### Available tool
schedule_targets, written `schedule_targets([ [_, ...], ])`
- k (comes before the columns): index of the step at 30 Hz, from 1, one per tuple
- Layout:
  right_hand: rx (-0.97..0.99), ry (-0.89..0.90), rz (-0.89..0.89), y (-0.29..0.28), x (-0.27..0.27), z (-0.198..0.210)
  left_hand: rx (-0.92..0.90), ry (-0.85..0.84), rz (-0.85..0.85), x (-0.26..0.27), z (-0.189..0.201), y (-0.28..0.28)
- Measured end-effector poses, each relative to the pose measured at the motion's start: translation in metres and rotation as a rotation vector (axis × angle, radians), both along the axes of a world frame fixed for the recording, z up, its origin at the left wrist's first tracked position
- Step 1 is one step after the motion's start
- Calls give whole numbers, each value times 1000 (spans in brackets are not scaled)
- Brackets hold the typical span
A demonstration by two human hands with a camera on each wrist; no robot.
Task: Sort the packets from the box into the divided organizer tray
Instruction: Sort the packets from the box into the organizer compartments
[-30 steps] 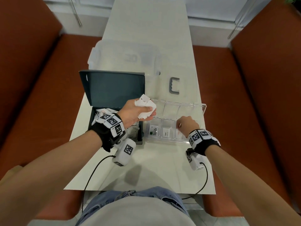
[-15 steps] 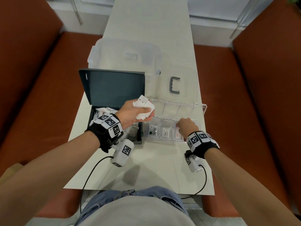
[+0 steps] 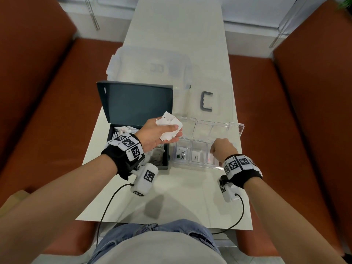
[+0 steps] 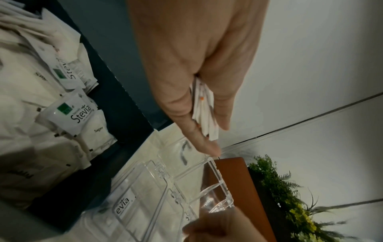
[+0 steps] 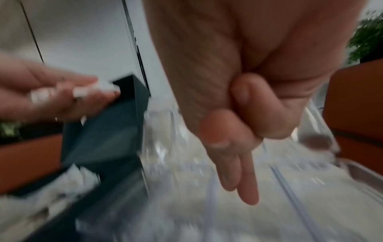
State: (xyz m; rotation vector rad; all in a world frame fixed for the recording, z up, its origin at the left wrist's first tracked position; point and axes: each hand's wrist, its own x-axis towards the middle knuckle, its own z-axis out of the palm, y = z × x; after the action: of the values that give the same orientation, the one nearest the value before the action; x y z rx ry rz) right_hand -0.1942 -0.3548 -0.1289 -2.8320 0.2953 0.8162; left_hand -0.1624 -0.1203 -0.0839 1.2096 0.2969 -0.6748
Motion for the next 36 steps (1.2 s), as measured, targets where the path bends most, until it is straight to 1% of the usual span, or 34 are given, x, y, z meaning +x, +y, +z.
schedule_targets([
  [2,114,-85,-18,3,10,19,-32,44,22,2,3,2],
  [5,351,-324,-2,20,22,51,-111,117,34,5,9,6],
  [7,510,-458,13,39,28,69,-131,87,5,7,12,9],
  [8,559,-486,23,48,30,75,-134,59,-7,6,13,11],
  [11,649,-443,8,69,35,83,-126,-18,-21,5,15,13],
  [14,685,-393,-1,79,36,85,-102,-74,3,5,15,15],
  [19,777,-403,-66,69,36,87,-85,-114,-8,3,12,14],
  [23,747,-403,-161,42,37,87,-60,-84,-23,1,9,9],
  [27,620,-352,-208,11,34,80,-42,-69,-20,2,8,5],
  [32,264,-139,-158,-13,28,53,-10,-71,-27,2,9,-1],
  [34,186,-54,-125,-14,21,39,4,-68,-32,2,9,-4],
  [36,141,-7,-75,-10,13,25,14,-63,-39,1,9,-6],
])
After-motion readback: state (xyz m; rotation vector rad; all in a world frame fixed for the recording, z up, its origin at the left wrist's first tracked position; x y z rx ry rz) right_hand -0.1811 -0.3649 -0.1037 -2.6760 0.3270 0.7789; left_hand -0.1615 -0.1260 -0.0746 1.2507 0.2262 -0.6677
